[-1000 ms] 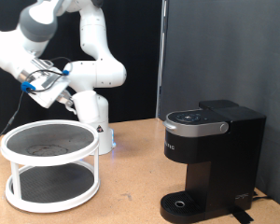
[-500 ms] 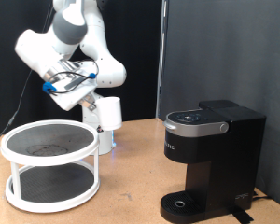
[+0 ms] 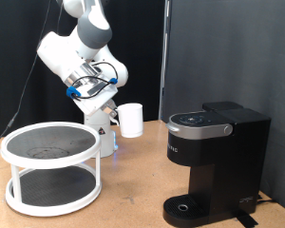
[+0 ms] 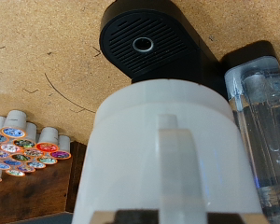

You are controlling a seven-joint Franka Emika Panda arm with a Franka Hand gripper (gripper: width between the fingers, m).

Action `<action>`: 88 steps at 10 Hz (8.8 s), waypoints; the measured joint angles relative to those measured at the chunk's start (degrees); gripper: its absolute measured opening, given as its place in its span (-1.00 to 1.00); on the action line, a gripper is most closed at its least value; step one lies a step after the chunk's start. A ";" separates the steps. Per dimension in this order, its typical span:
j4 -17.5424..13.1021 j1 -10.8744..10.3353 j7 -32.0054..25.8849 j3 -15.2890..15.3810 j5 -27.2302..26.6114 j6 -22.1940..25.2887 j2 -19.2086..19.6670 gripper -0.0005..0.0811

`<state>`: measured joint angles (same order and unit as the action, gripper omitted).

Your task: Make a cup of coffee with the keurig machine

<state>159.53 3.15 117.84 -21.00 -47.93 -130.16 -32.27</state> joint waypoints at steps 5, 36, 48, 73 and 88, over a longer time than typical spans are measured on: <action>0.24 -1.67 -0.83 2.34 -0.61 -5.89 6.92 -0.98; -18.53 -13.15 -24.78 18.63 -41.77 -22.59 44.27 -0.98; -9.87 -5.95 -23.57 11.67 -22.26 -4.34 34.61 0.81; -3.92 -4.40 -11.94 11.26 -19.08 17.90 -3.88 0.81; -33.08 1.84 9.37 34.29 34.16 20.25 10.87 0.81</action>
<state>126.44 4.98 127.21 13.29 -13.78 -109.91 -21.40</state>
